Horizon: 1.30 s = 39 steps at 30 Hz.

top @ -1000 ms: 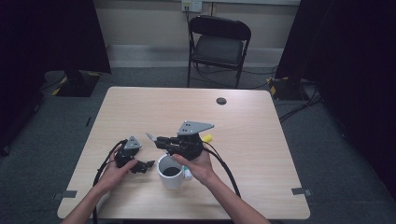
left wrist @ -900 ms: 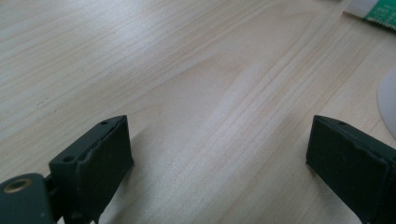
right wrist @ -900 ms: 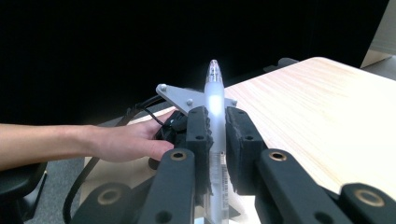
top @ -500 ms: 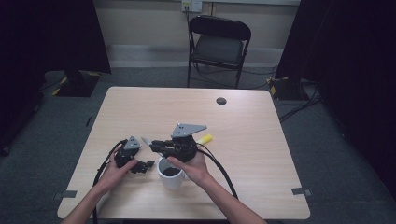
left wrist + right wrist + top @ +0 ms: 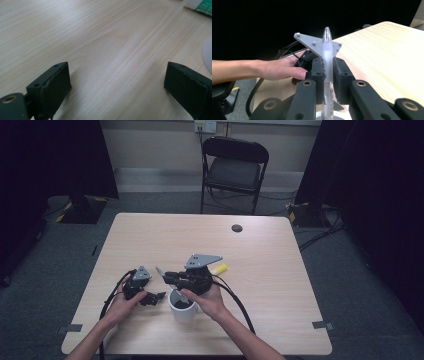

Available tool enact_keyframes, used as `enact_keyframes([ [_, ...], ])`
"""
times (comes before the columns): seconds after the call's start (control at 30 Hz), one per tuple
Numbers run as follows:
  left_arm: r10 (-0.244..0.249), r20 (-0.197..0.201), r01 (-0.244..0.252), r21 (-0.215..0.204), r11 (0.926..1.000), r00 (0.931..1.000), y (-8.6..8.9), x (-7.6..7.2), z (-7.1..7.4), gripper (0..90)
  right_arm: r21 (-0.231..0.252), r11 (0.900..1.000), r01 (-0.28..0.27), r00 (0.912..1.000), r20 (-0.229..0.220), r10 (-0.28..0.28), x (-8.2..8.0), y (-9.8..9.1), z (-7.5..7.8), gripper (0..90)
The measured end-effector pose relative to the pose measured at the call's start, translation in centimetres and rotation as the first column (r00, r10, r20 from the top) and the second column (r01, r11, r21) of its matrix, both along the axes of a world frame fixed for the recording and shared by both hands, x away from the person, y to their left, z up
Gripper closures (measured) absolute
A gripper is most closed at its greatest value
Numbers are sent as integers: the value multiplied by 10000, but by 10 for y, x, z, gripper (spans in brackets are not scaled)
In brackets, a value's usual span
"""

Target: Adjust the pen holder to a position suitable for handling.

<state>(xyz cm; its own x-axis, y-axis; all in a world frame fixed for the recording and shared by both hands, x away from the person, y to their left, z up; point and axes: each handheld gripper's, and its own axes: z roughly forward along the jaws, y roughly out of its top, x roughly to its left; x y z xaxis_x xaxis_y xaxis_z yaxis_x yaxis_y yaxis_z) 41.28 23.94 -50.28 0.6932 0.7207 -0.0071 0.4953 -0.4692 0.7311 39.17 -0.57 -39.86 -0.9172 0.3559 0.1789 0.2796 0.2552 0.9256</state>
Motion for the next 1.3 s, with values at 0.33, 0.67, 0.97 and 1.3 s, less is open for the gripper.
enact_keyframes([
  [0.33,3,-4,-3,-7,10000,10000,0,0,0,63,-215,9997,72,10000,35,-71,-2,-3,-1,798],
  [0.67,3,-3,-3,-7,10000,10000,0,0,0,63,-516,9985,171,9999,3,-171,-4,-10,-5,790],
  [0.97,2,-6,-2,-7,10000,10000,0,0,0,63,-734,9970,256,9997,7,-256,-5,-16,-8,767],
  [1.3,-4,-3,4,2,10000,10000,0,0,0,63,-700,9969,370,9993,16,-369,-3,-18,-8,741],
])
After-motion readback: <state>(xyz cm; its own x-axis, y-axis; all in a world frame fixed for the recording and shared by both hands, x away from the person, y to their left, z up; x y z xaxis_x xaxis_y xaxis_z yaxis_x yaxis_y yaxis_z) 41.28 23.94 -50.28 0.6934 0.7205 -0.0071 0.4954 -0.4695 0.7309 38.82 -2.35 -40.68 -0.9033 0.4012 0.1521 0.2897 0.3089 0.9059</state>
